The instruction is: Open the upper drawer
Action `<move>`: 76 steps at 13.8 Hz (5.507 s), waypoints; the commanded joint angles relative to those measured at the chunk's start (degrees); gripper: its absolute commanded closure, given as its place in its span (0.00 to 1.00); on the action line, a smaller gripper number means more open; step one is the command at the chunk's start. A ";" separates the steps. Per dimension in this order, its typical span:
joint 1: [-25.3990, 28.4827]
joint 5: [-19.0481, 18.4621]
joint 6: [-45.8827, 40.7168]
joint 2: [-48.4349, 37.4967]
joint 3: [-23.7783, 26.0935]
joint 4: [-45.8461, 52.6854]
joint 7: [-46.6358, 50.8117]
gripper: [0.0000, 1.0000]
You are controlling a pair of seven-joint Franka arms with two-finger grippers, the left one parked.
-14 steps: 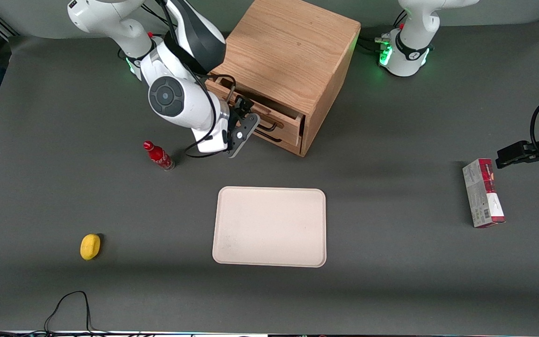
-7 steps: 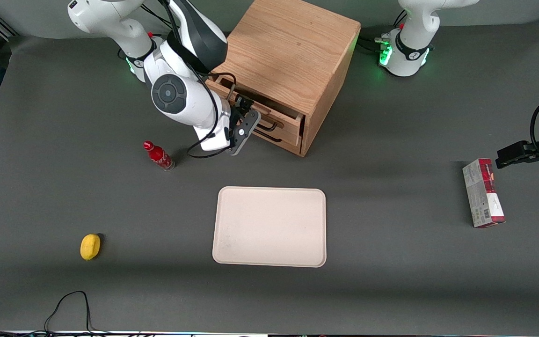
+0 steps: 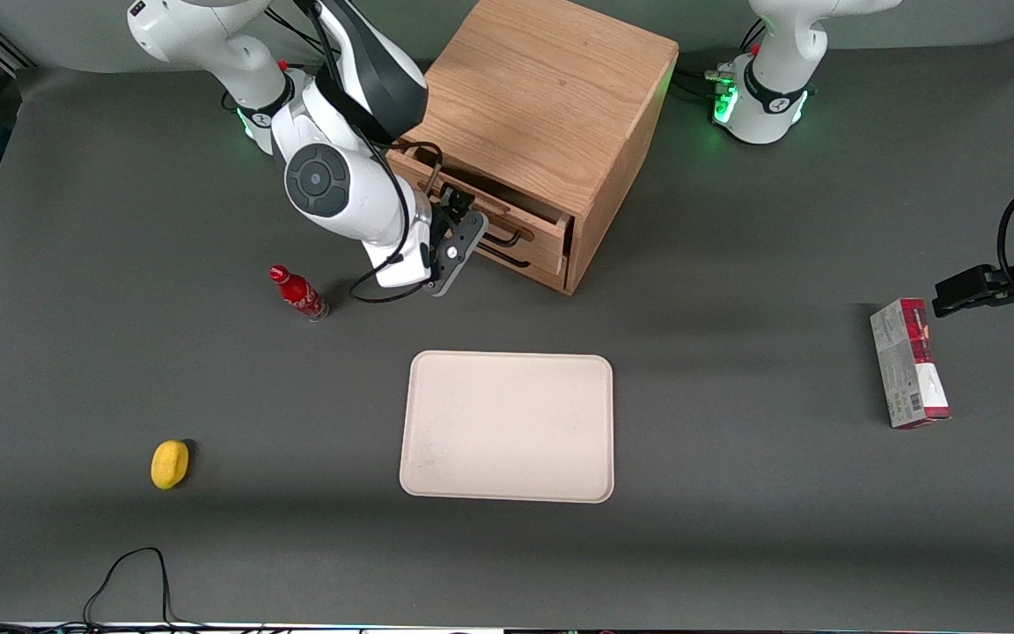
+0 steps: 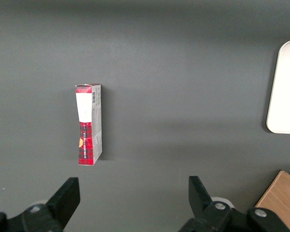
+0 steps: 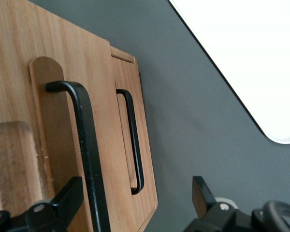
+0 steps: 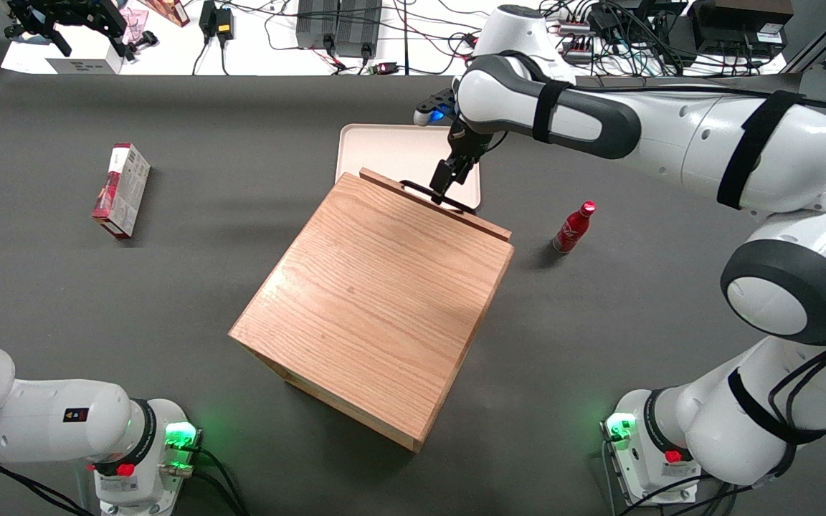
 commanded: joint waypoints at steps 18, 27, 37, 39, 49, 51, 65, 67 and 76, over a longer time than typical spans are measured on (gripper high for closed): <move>-0.17 -2.29 5.07 1.80 -1.82 -0.79 -4.16 0.00; -0.17 -5.02 5.68 1.80 -3.40 0.36 -4.16 0.00; -0.34 -6.25 5.86 2.95 -4.63 2.82 -4.16 0.00; -0.34 -6.60 6.73 3.03 -4.72 2.91 -4.16 0.00; -0.60 -6.51 7.88 4.53 -4.98 3.08 -4.07 0.00; -0.69 -6.51 7.97 4.53 -4.98 3.08 -4.07 0.00; -4.12 -6.60 7.97 7.25 -5.07 7.30 -6.26 0.00; -4.73 -6.60 7.97 7.34 -5.07 7.74 -7.14 0.00; -7.10 -6.60 7.97 9.18 -5.07 11.16 -8.63 0.00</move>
